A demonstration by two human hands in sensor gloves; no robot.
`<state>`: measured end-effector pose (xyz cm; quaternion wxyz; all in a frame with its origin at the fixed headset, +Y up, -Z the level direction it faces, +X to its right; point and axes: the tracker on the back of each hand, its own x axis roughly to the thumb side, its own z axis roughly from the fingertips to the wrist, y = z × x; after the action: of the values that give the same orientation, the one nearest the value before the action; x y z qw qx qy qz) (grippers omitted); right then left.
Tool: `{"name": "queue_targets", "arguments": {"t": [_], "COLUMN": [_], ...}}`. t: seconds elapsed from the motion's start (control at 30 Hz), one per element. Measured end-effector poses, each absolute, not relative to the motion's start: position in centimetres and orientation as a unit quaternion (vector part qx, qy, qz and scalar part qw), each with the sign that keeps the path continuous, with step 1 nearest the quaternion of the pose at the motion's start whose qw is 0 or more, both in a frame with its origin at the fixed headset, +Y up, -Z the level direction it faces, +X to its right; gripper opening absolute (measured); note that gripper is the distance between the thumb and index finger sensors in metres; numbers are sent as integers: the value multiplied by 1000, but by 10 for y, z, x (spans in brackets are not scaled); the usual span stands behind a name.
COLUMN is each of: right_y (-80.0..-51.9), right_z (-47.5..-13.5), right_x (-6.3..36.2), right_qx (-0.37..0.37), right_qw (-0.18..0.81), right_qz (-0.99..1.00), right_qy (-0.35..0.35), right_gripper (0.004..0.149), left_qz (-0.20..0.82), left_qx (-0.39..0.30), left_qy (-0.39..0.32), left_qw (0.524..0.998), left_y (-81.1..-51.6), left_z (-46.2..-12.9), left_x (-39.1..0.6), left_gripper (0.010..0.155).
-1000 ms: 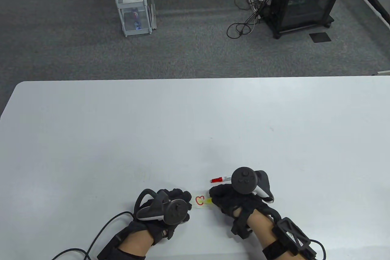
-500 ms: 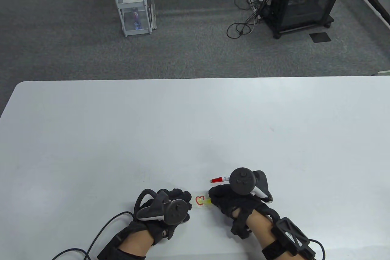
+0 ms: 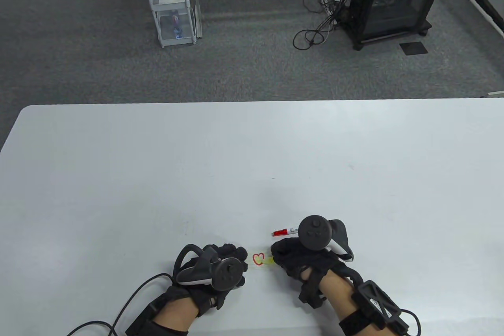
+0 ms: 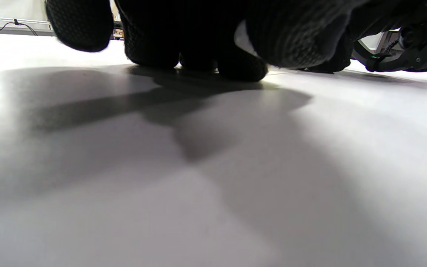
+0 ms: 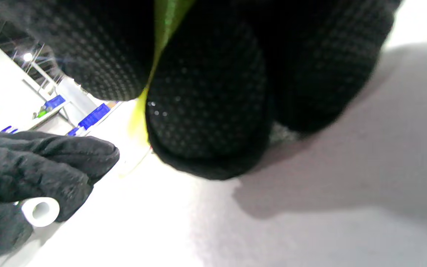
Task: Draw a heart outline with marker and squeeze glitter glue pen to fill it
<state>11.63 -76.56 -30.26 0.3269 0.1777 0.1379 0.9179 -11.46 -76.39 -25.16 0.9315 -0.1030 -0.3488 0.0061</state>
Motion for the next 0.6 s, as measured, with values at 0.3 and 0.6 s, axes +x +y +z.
{"name": "queue_targets", "arguments": {"t": [0.3, 0.6], "right_y": [-765, -764], "right_z": [-303, -303], "right_x": [115, 114], "right_qx": [186, 194], "right_qw": [321, 318], "right_qz": [917, 915], "right_qy": [148, 154], "right_gripper": [45, 45], "left_qz": [6, 6], "left_qx": [-103, -103], "left_qy": [-349, -349], "left_qw": [931, 931], "left_y": [-764, -764], "left_z": [-252, -252], "left_x": [-114, -114], "left_gripper": [46, 46]}}
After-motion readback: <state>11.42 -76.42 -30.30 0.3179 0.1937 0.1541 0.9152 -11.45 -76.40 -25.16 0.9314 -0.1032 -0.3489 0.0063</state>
